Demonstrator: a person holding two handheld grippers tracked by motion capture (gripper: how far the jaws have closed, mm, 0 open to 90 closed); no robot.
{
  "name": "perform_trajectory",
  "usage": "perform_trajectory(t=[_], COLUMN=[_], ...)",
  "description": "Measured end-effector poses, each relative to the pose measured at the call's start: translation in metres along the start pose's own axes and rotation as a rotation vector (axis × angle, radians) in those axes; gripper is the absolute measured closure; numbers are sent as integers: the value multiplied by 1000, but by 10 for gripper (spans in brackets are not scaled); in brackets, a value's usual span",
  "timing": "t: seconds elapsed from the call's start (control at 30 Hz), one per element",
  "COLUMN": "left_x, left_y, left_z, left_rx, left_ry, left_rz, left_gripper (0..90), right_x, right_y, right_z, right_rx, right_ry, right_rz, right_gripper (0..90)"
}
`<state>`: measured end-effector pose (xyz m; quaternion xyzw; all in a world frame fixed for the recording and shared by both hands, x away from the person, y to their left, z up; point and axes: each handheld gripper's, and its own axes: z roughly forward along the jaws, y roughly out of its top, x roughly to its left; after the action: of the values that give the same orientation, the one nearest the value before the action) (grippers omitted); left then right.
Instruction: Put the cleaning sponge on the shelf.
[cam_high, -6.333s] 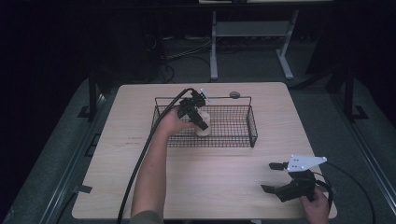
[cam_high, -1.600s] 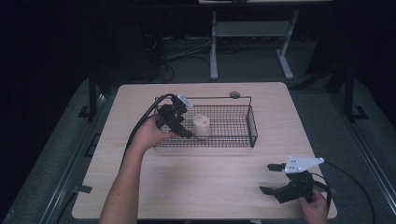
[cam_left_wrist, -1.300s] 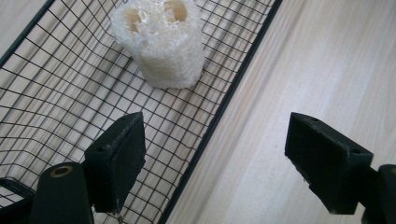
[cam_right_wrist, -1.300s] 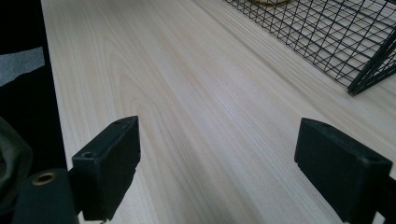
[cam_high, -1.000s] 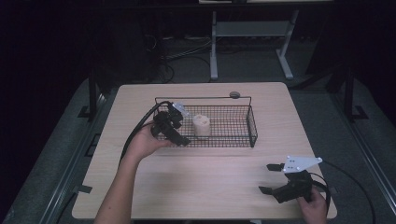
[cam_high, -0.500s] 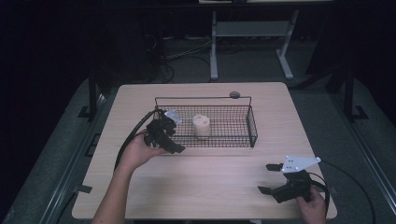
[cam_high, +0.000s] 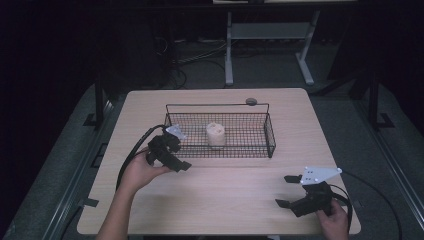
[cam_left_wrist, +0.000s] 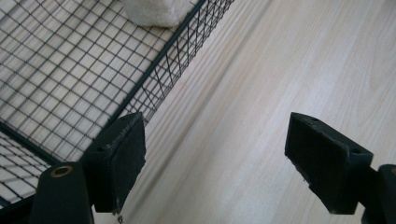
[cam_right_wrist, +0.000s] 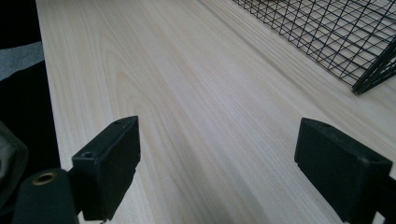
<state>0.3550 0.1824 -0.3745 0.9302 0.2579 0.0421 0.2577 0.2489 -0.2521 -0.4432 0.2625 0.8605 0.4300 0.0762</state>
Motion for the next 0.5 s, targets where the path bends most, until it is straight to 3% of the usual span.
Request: perform_trajectory(t=[0.5], left_x=[-4], left_y=[-23], left_z=[-8], left_rx=[-16], left_ry=[-1], left_rz=[-22], left_gripper=[194], right_x=[1], right_y=[0], right_z=[2], right_rx=[12], right_ry=[4], right_rz=[-2], right_gripper=[138])
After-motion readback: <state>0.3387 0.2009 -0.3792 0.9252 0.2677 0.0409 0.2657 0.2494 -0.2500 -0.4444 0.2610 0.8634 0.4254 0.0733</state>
